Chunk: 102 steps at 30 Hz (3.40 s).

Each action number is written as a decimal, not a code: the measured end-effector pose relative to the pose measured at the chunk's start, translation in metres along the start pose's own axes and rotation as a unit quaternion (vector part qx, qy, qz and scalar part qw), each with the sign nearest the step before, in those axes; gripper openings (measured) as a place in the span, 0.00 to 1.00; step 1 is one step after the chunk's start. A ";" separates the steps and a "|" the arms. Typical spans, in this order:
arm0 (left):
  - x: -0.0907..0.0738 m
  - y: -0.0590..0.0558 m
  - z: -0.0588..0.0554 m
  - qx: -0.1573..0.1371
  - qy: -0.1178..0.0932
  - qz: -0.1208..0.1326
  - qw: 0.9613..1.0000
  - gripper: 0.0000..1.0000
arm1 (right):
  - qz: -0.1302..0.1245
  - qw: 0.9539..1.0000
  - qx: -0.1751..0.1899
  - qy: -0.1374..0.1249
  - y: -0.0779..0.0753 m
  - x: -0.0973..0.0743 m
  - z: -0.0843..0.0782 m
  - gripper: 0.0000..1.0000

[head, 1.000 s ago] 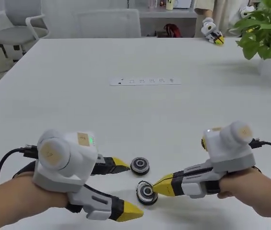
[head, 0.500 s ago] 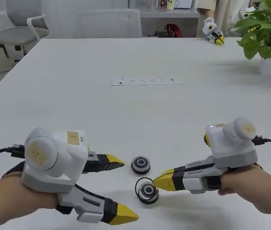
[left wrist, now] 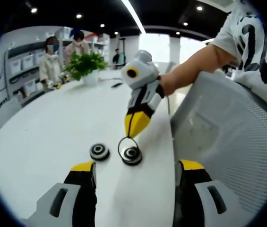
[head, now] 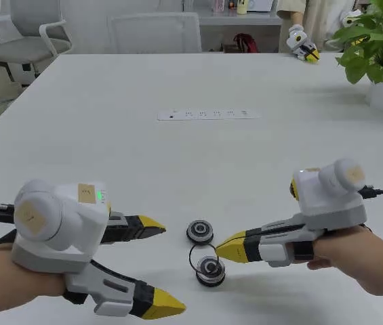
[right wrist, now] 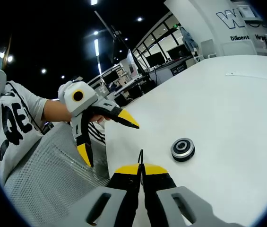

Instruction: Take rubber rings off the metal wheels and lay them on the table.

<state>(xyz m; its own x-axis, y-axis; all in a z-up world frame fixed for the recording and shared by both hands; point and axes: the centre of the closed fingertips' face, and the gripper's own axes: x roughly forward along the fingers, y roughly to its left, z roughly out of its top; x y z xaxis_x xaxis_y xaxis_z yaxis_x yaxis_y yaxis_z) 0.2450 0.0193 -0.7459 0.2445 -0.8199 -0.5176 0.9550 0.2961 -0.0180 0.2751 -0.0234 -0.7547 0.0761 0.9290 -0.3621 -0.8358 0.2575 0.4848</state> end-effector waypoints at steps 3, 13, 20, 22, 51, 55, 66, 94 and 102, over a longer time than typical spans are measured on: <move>-0.002 0.001 0.000 -0.001 -0.002 0.003 1.000 0.72 | 0.002 1.000 -0.002 -0.002 0.003 0.000 0.004 0.00; -0.012 0.001 0.001 -0.007 -0.012 0.010 1.000 0.73 | 0.017 1.000 -0.013 -0.004 0.015 0.005 0.017 0.00; -0.020 0.002 -0.002 -0.011 -0.013 0.018 1.000 0.74 | 0.030 0.999 -0.018 -0.003 0.022 0.011 0.025 0.00; -0.022 0.002 -0.004 -0.012 -0.011 0.019 1.000 0.74 | 0.033 0.999 -0.019 -0.005 0.025 0.013 0.027 0.00; -0.048 0.013 -0.012 -0.023 -0.019 0.046 0.999 0.83 | 0.059 0.998 -0.033 0.017 0.032 0.038 0.034 0.00; -0.051 0.014 -0.013 -0.024 -0.018 0.048 0.998 0.84 | 0.061 0.997 -0.034 0.020 0.032 0.041 0.034 0.00; -0.054 0.016 -0.015 -0.026 -0.018 0.052 0.998 0.85 | 0.065 0.997 -0.037 0.035 0.031 0.053 0.028 0.00; -0.059 0.017 -0.019 -0.024 -0.013 0.059 0.998 0.86 | 0.058 0.995 -0.034 0.076 0.024 0.069 0.004 0.00; -0.061 0.016 -0.021 -0.025 -0.011 0.060 0.998 0.86 | 0.052 0.994 -0.036 0.087 0.020 0.071 -0.002 0.00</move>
<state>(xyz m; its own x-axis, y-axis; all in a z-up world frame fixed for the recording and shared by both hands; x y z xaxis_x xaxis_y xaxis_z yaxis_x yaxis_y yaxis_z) 0.2420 0.0846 -0.7328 0.3609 -0.7876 -0.4994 0.9093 0.4161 0.0009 0.2621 0.0476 -0.7726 -0.1034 0.8879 -0.4483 -0.8710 0.1367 0.4718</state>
